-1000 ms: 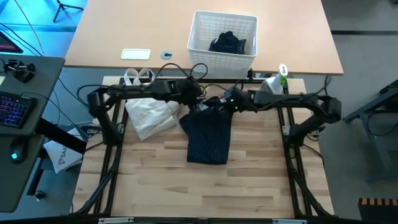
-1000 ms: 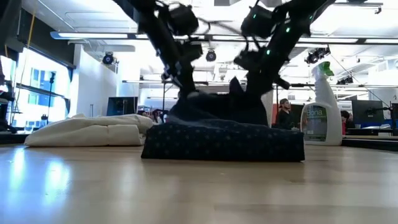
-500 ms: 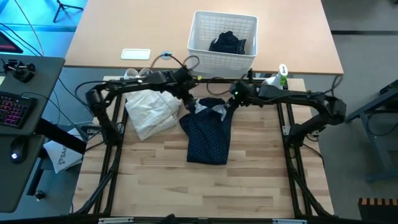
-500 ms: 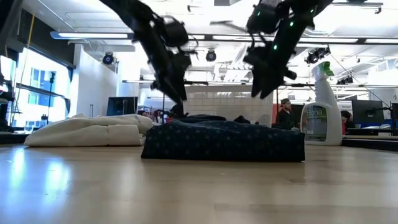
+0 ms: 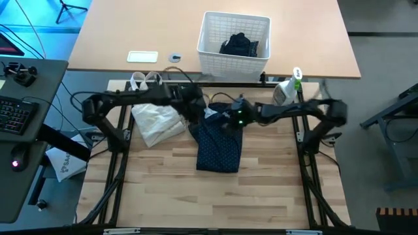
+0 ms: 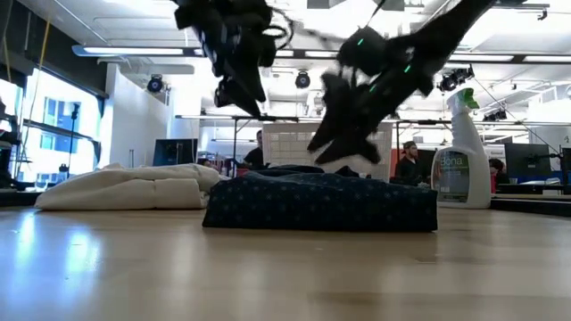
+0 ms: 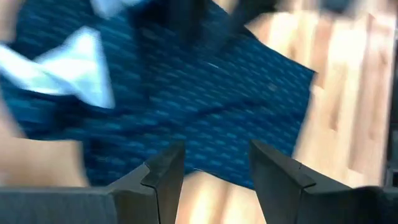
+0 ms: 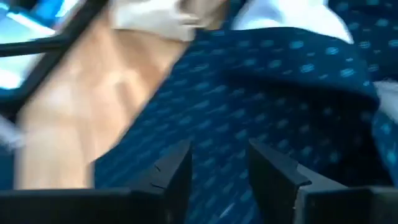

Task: Fold Laundry from Bin
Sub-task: Fold the blue polo shirt

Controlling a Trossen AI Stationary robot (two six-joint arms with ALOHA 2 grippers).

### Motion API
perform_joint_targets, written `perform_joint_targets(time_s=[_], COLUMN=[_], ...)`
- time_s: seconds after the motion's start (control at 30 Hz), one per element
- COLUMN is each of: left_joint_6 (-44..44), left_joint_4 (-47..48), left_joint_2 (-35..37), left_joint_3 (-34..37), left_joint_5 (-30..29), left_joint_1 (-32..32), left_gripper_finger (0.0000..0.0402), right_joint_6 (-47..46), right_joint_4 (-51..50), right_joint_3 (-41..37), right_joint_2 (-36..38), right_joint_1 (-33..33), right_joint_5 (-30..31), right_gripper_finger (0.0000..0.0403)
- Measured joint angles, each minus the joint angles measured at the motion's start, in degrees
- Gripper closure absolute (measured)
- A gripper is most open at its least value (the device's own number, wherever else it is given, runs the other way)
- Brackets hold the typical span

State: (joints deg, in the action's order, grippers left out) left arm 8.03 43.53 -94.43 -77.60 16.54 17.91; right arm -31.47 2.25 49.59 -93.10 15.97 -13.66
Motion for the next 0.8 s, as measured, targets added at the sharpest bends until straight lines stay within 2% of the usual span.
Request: perform_joint_targets(time_s=[0.1, 0.2, 0.3, 0.37, 0.43, 0.5, 0.6, 0.7, 0.73, 0.8], left_joint_6=[2.4, 4.1, 7.7, 9.9, 11.6, 12.7, 13.2, 12.4, 12.0, 11.0], left_joint_4=[0.3, 0.3, 1.9, 3.0, 4.2, 4.8, 4.7, 4.0, 3.4, 1.6], left_joint_2=[0.0, -0.5, -0.5, -0.4, -0.5, -0.5, -0.5, -0.5, -0.5, -0.5], left_joint_3=[0.0, 0.0, 0.0, 0.0, 0.0, 0.0, 0.0, 0.0, 0.0, 0.0], left_joint_5=[-1.9, -6.3, -8.8, -9.8, -11.5, -13.4, -15.2, -16.1, -16.2, -16.2], left_joint_1=[-4.4, -8.2, -11.0, -12.5, -13.7, -14.8, -16.0, -16.7, -16.9, -17.0], left_gripper_finger=[0.0241, 0.0241, 0.0241, 0.0241, 0.0241, 0.0241, 0.0241, 0.0241, 0.0241, 0.0241], right_joint_6=[-0.6, -0.4, -4.8, -3.2, 2.0, 6.3, 8.6, 8.5, 9.2, 12.0], right_joint_4=[4.3, 4.0, 1.0, -0.6, -2.1, -4.7, -12.6, -25.4, -30.1, -36.5], right_joint_3=[3.1, 8.5, 12.7, 14.6, 16.1, 16.7, 16.5, 15.1, 14.5, 12.8], right_joint_2=[-7.5, -12.3, -11.9, -10.1, -7.6, -4.9, -1.7, 0.1, 0.0, -0.6], right_joint_1=[1.9, 5.7, 9.6, 11.8, 13.7, 14.5, 14.3, 12.1, 11.0, 8.9], right_joint_5=[5.4, 11.5, 18.6, 19.3, 16.3, 9.9, -5.3, -19.1, -21.0, -19.9], right_gripper_finger=[0.0282, 0.0304, 0.0328, 0.0340, 0.0348, 0.0354, 0.0357, 0.0357, 0.0357, 0.0358])
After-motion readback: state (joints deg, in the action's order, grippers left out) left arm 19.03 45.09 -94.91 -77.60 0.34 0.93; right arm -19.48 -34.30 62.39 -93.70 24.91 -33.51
